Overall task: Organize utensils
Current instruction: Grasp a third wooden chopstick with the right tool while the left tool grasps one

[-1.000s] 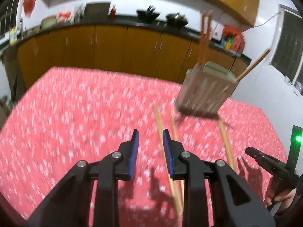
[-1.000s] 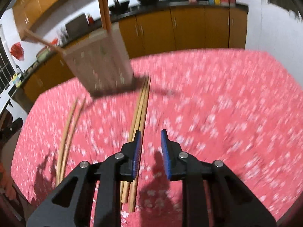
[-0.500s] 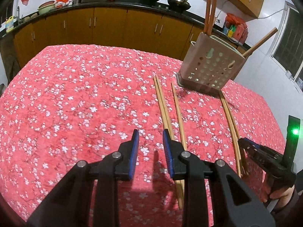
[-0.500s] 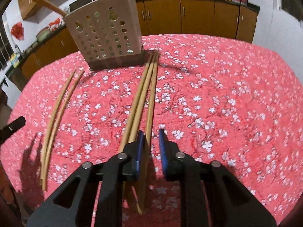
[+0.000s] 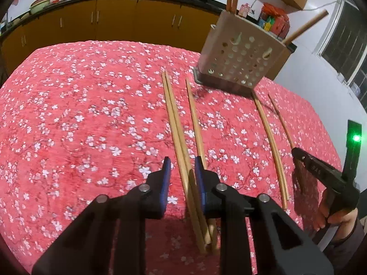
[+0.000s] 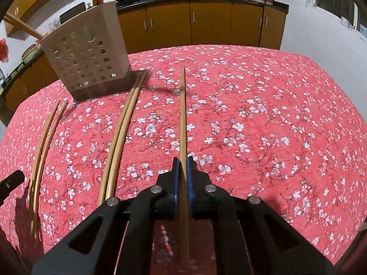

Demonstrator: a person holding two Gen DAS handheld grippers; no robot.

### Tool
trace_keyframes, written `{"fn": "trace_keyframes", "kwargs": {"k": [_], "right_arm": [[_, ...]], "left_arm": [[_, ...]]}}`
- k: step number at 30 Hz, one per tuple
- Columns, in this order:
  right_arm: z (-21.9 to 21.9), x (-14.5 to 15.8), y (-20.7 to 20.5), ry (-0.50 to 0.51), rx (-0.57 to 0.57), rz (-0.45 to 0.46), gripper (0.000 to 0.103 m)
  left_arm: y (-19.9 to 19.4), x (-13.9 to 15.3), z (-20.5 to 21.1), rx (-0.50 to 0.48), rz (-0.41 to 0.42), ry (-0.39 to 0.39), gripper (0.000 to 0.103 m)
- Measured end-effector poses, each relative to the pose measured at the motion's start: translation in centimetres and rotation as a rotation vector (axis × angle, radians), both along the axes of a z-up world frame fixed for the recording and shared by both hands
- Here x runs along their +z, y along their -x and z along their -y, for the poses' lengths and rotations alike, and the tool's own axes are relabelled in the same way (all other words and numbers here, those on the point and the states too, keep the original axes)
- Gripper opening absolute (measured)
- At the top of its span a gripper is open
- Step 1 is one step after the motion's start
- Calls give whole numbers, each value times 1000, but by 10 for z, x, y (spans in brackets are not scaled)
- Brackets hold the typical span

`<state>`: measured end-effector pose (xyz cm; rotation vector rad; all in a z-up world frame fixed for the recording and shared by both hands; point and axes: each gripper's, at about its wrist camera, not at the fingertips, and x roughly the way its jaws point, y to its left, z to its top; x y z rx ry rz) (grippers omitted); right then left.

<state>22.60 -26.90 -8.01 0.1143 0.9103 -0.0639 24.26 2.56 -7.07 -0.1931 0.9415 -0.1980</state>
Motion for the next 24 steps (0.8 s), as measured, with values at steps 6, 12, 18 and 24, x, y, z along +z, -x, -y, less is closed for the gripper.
{"fn": "trace_keyframes", "kwargs": {"k": [6,12,18,24], "right_arm": [[-1,0,0,-2,5,3,8],[-3,1,1,-8,17,3,8],[-10,1,4,-6,41,7,8],[-10,1,4,-8,44,7,8]], "left_arm": [[-1,-11,6,1,-22,-56,17],[-2,-11,12,8,-11,-92,16],[1,-11,19,5,11,-118,13],[3,-11,15,30,16,-123,9]]}}
